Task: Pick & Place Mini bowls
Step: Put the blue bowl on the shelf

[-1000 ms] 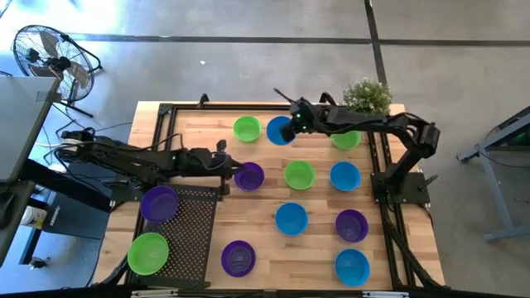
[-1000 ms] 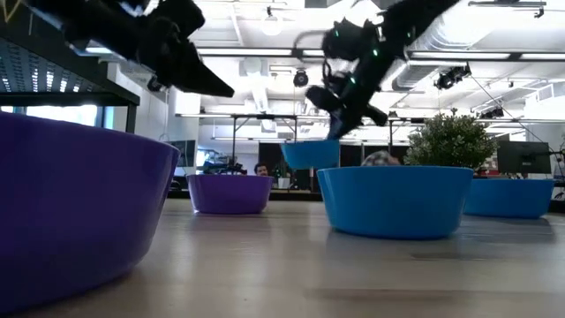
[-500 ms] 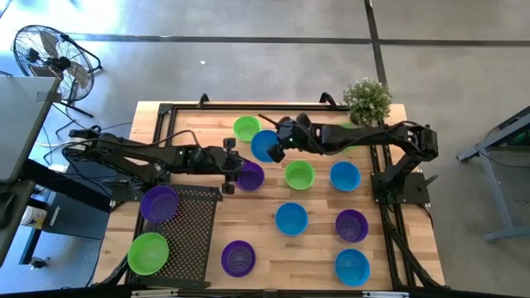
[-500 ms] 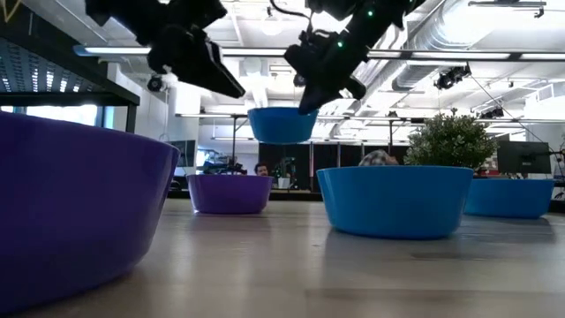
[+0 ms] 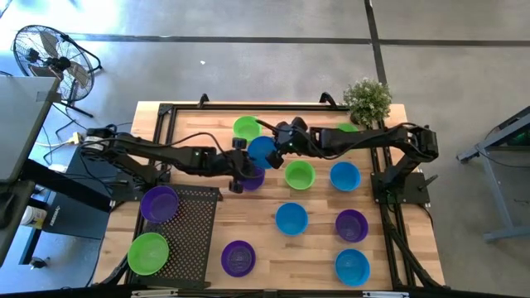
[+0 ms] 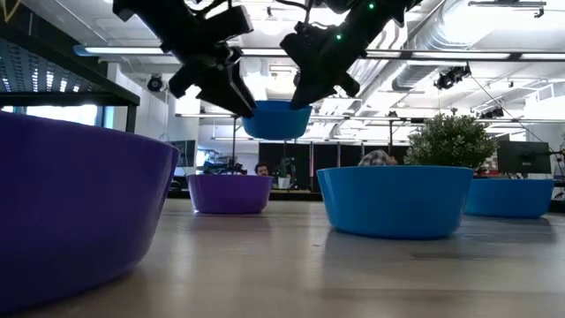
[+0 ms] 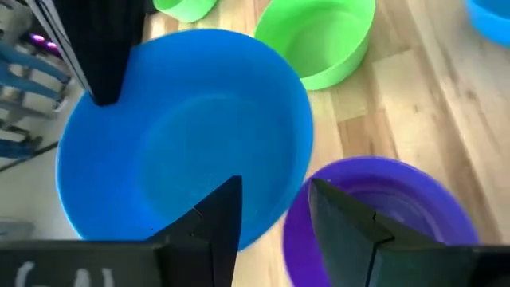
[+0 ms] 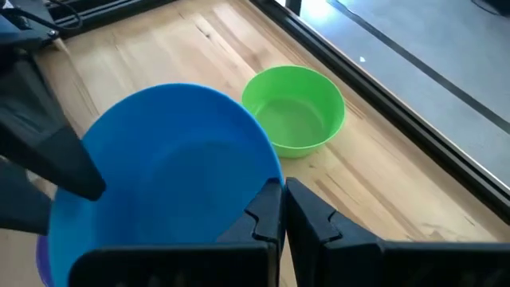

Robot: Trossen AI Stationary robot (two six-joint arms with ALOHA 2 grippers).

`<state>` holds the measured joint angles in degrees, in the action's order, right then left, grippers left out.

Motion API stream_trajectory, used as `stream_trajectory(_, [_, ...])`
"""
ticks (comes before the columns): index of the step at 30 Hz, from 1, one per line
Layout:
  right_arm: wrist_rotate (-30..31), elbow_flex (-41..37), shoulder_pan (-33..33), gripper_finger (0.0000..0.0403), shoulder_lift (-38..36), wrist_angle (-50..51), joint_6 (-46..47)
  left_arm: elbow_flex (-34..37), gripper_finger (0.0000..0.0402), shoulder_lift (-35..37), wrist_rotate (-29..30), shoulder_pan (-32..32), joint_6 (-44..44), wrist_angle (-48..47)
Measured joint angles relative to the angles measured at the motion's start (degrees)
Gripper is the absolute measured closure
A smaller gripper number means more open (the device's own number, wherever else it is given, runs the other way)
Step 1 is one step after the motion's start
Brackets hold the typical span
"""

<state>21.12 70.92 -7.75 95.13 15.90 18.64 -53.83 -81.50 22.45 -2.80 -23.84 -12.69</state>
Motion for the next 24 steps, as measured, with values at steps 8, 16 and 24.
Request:
stream_trajectory(8, [-2.65,-0.05,0.09,0.04,0.0,-2.23,-0.79,-1.79,0.0264,-2.11,4.13,-0.76,-1.91,-4.17])
stream_trajectory(16, [-5.7,-0.05,0.2,0.04,0.0,-4.42,-0.89,-1.78,0.0349,-2.11,6.31,-2.98,-3.26,-6.69])
stream_trajectory(24, [-8.06,-0.05,0.3,0.0394,0.0,-5.83,-1.19,-1.78,0.0396,-2.11,8.02,-4.93,-4.87,-8.53])
